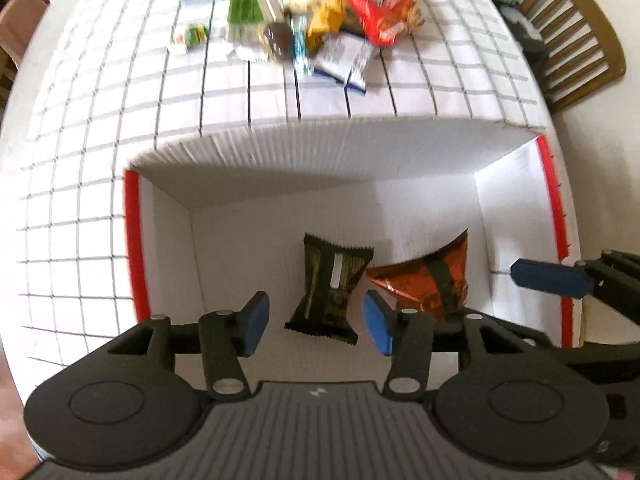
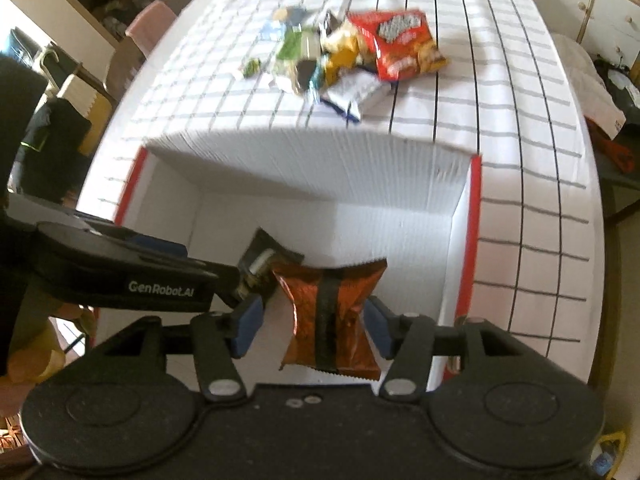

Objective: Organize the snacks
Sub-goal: 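Lift both tools out of the box back toward the snack pile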

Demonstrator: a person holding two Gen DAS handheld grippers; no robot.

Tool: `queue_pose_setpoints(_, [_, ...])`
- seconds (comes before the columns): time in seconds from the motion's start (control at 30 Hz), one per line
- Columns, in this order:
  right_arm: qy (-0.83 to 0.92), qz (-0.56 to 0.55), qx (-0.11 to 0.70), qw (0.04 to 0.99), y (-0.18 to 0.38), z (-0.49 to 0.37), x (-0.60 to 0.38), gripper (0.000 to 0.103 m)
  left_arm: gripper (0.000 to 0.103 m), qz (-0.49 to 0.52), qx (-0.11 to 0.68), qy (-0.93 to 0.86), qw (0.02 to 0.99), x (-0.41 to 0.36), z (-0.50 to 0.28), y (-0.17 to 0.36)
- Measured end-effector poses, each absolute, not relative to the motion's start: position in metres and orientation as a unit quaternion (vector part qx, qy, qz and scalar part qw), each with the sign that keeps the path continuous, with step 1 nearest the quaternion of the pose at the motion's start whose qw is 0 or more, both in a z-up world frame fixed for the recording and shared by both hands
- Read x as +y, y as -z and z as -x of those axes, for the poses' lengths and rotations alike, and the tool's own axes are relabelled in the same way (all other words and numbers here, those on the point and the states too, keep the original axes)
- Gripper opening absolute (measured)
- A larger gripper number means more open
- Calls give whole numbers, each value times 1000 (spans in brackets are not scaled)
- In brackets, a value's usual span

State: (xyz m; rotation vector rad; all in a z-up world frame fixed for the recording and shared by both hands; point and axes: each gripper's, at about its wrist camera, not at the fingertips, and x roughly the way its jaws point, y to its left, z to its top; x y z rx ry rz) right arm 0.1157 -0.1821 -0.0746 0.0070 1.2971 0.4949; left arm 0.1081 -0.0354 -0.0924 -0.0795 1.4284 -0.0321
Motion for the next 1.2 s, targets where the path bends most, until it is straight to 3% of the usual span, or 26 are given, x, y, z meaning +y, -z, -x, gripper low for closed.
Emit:
queue_pose_setpoints(0.23, [-233, -20, 560, 795, 46, -123, -191, 71, 55, 26, 608, 9, 793, -31, -107, 58])
queue_pose_setpoints(0.33, [-233, -24, 544, 806, 35, -129, -194, 78, 63, 27, 588, 7, 808, -25, -110, 45])
queue_pose_setpoints(0.57, [-240, -39, 511, 824, 12, -148, -200, 83, 73, 32, 550, 3, 835, -7, -119, 21])
queue_pose_setpoints(0.67, [-238, -38, 491, 837, 2, -158, -201, 94, 78, 41, 536, 4, 843, 3, -126, 12])
queue_pose_setpoints(1.2, [-212, -36, 472, 855, 1, -250, -188, 98, 83, 36, 489, -39, 871, 68, -195, 4])
